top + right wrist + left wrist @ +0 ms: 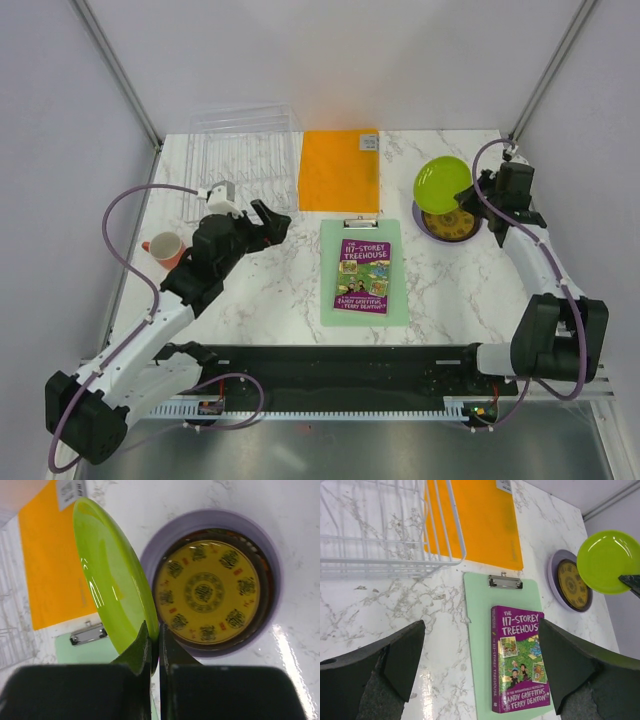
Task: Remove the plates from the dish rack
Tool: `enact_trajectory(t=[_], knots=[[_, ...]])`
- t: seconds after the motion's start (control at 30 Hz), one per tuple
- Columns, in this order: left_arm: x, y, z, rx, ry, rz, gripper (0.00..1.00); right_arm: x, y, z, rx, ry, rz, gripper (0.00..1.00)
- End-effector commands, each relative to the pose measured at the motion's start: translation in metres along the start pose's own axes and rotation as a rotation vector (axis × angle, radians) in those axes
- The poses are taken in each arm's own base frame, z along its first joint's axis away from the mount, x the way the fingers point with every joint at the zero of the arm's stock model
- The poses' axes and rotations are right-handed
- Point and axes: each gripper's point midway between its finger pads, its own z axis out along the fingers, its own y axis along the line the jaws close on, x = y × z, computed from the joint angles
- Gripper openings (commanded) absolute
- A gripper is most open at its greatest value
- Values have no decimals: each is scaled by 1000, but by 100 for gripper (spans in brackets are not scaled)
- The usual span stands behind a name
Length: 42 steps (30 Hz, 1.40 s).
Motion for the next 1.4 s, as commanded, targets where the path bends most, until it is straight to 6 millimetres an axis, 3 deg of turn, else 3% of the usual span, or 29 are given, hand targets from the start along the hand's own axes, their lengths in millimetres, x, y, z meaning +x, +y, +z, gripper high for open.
enact_trajectory(t=[0.0, 0.13, 0.37, 0.53, 0.67, 0.77, 0.8, 0.83, 0.97, 1.03, 1.27, 1.37], knots=[[-6, 28, -9, -111, -52, 108, 100, 6, -37, 12, 88, 59, 45, 0], [-5, 48, -16, -189, -60, 165, 100, 14, -62, 23, 113, 76, 93, 0], [-7, 66, -27, -258, -99, 193, 100, 29, -84, 40, 119, 115, 125, 0], [-8, 70, -29, -276, -111, 198, 100, 39, -90, 51, 76, 144, 159, 2], [-9, 72, -30, -285, -114, 201, 100, 45, -82, 57, -8, 177, 188, 6], [-8, 73, -30, -289, -113, 199, 100, 49, -82, 60, -23, 193, 193, 18], [-8, 74, -30, -289, -113, 199, 100, 51, -82, 59, -26, 199, 194, 31], [-6, 75, -30, -291, -109, 200, 100, 50, -81, 59, -29, 197, 189, 32], [-5, 75, -30, -289, -107, 199, 100, 49, -80, 57, -35, 195, 183, 62], [-6, 74, -31, -289, -108, 199, 100, 49, -79, 56, -40, 193, 176, 69], [-3, 77, -30, -297, -102, 206, 100, 43, -81, 43, 6, 194, 132, 74], [-3, 81, -31, -312, -100, 212, 100, 31, -81, 32, 43, 167, 105, 80]])
